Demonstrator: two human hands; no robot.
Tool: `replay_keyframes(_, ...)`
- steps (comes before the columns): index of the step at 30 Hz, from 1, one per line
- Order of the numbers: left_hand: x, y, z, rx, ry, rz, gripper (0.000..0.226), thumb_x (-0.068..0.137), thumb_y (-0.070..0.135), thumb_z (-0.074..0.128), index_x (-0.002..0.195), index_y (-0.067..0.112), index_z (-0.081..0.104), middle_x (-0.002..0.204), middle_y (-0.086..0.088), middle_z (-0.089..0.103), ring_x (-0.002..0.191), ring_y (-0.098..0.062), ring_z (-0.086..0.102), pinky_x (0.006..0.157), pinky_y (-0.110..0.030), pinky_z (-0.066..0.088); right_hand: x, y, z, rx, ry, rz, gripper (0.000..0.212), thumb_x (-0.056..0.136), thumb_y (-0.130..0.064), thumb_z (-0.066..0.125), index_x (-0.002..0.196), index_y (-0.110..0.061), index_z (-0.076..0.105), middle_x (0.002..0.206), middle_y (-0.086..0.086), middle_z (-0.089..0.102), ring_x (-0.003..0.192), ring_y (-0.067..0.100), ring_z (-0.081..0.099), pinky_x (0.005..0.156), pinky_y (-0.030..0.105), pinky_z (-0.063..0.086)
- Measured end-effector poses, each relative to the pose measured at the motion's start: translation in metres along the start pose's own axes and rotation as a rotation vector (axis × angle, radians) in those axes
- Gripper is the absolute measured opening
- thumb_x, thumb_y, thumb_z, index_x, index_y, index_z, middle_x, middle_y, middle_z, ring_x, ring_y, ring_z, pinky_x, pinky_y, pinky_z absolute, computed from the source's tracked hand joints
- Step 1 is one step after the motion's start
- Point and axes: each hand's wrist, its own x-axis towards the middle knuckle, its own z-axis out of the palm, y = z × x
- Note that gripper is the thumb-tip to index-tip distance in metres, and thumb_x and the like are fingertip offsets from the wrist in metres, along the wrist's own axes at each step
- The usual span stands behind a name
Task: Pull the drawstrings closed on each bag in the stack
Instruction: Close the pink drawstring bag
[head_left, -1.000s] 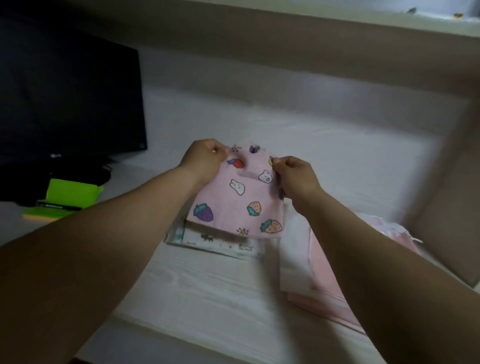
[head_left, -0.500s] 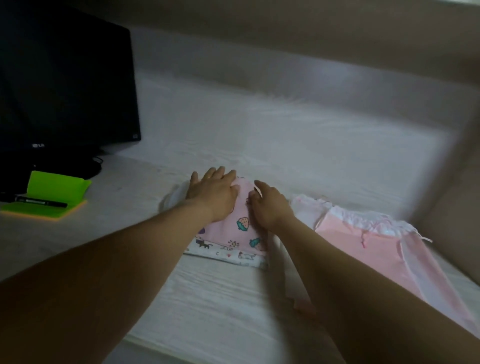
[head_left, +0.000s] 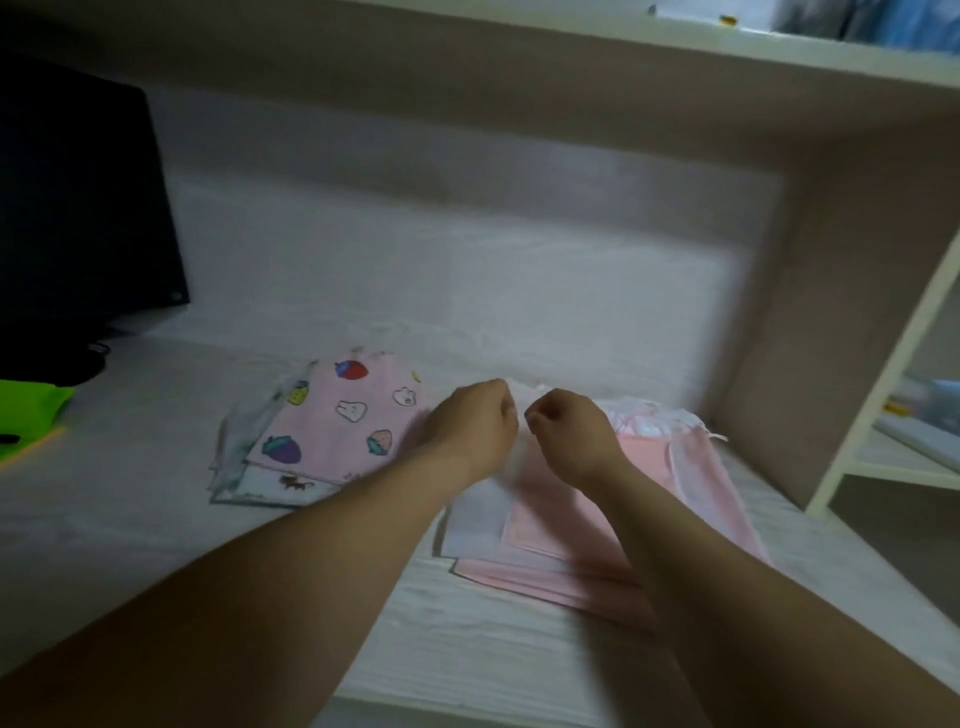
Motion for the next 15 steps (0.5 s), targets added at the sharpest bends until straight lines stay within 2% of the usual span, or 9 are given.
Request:
replay_keyframes(2,0.002,0.011,0.015,-0.013,-0.038,-0.015,0.013,0.093,0.027,0.047,0.086,0.027,0.058,0.099,0.001,0.069,0.085,-0.027,0.062,0.077,-0.035,0.053,-0.003,0.017,-0.017,0.001,0.040,0.032,0.014,0.095,-0.014,0.056,0.088,-0.014,0.068,0.090,-0.001,0.068,0.088,0.022,0.061,0.067,0.027,0.037)
replay_keyframes(4,0.009,0.022,0.031,-0.021,-0.071,-0.006,0.011,0.095,0.027,0.049,0.091,0.026,0.059,0.110,-0.004,0.070,0.089,-0.028,0.061,0.076,-0.032,0.050,-0.004,0.039,-0.040,-0.008,0.120,0.096,0.014,0.094,-0.015,0.057,0.096,-0.013,0.071,0.095,-0.001,0.069,0.092,0.022,0.062,0.072,0.026,0.038)
replay_keyframes(6,0.019,0.028,0.041,-0.022,-0.109,-0.015,0.024,0.097,0.030,0.052,0.119,0.024,0.061,0.130,-0.009,0.064,0.110,-0.031,0.060,0.086,-0.031,0.047,0.001,0.065,-0.061,-0.011,0.227,0.212,0.016,0.092,-0.020,0.061,0.103,-0.015,0.071,0.102,0.001,0.070,0.099,0.025,0.065,0.079,0.027,0.040)
replay_keyframes(7,0.024,0.031,0.046,-0.020,-0.139,-0.036,0.038,0.099,0.029,0.053,0.136,0.021,0.056,0.139,-0.010,0.058,0.125,-0.032,0.055,0.096,-0.030,0.045,0.003,0.078,-0.071,-0.007,0.261,0.289,0.014,0.089,-0.023,0.064,0.100,-0.016,0.069,0.101,0.003,0.070,0.098,0.026,0.065,0.079,0.029,0.042)
replay_keyframes(9,0.034,0.032,0.052,0.012,-0.200,-0.076,0.054,0.100,0.027,0.053,0.151,0.017,0.043,0.150,-0.011,0.051,0.141,-0.032,0.043,0.111,-0.031,0.038,0.011,0.104,-0.081,-0.004,0.243,0.422,0.010,0.083,-0.023,0.067,0.081,-0.015,0.062,0.086,0.007,0.064,0.082,0.028,0.060,0.073,0.032,0.045)
replay_keyframes(10,0.039,0.031,0.056,0.040,-0.212,-0.084,0.058,0.099,0.028,0.054,0.154,0.017,0.040,0.151,-0.013,0.050,0.142,-0.034,0.042,0.113,-0.032,0.037,0.015,0.112,-0.082,0.022,0.200,0.459,0.013,0.081,-0.021,0.069,0.077,-0.012,0.061,0.081,0.008,0.063,0.078,0.028,0.059,0.069,0.031,0.046)
replay_keyframes(13,0.052,0.027,0.068,0.031,-0.225,-0.098,0.066,0.094,0.027,0.058,0.157,0.027,0.038,0.155,-0.014,0.046,0.144,-0.034,0.039,0.112,-0.034,0.040,0.012,0.114,-0.078,0.057,0.068,0.446,0.008,0.084,-0.020,0.073,0.088,-0.015,0.069,0.085,0.005,0.067,0.080,0.025,0.063,0.062,0.027,0.047)
replay_keyframes(14,0.055,0.025,0.070,-0.040,-0.236,-0.129,0.065,0.093,0.025,0.059,0.155,0.028,0.041,0.149,-0.013,0.051,0.143,-0.032,0.040,0.108,-0.032,0.044,0.013,0.114,-0.076,0.010,0.055,0.404,0.005,0.087,-0.017,0.069,0.082,-0.016,0.068,0.078,0.004,0.064,0.076,0.022,0.060,0.057,0.027,0.041)
replay_keyframes(15,0.058,0.022,0.071,-0.129,-0.237,-0.160,0.060,0.092,0.024,0.060,0.151,0.025,0.049,0.134,-0.012,0.062,0.133,-0.031,0.050,0.098,-0.031,0.049,0.014,0.113,-0.076,-0.033,0.065,0.377,0.014,0.088,-0.014,0.066,0.074,-0.016,0.066,0.070,0.002,0.061,0.070,0.019,0.056,0.054,0.027,0.036)
